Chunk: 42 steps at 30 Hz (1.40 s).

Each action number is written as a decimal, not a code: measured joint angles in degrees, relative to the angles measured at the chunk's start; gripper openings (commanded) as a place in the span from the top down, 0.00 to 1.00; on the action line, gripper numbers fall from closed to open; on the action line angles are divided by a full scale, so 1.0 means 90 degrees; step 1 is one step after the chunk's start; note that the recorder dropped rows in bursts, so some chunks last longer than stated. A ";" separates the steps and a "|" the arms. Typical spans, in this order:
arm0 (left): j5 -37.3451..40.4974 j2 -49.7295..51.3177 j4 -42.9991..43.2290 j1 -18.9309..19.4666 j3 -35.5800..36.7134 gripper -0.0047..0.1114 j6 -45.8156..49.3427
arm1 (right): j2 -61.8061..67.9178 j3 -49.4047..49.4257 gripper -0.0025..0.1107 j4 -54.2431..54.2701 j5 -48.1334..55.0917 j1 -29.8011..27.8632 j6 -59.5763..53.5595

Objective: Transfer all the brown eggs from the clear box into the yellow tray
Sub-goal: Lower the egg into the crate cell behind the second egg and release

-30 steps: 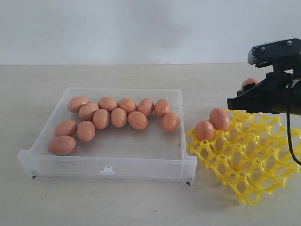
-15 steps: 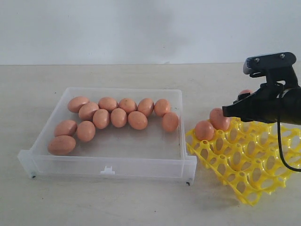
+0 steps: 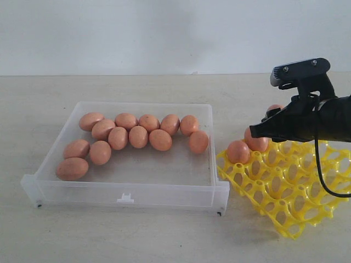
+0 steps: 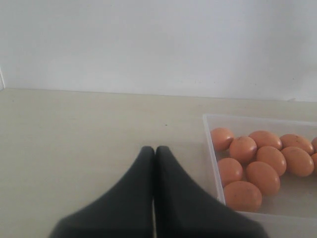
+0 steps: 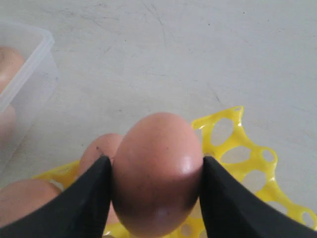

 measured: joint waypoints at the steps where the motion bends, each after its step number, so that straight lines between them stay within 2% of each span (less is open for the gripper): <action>1: 0.0000 0.0000 0.0000 0.0000 0.0000 1.00 0.0000 | 0.0000 0.0000 0.84 0.0000 0.0023 0.0000 -0.0012; 42: 0.0000 0.0000 0.0000 0.0000 0.0000 1.00 0.0000 | 0.0730 -0.0249 0.84 -0.0011 -0.0378 -0.0142 -0.0313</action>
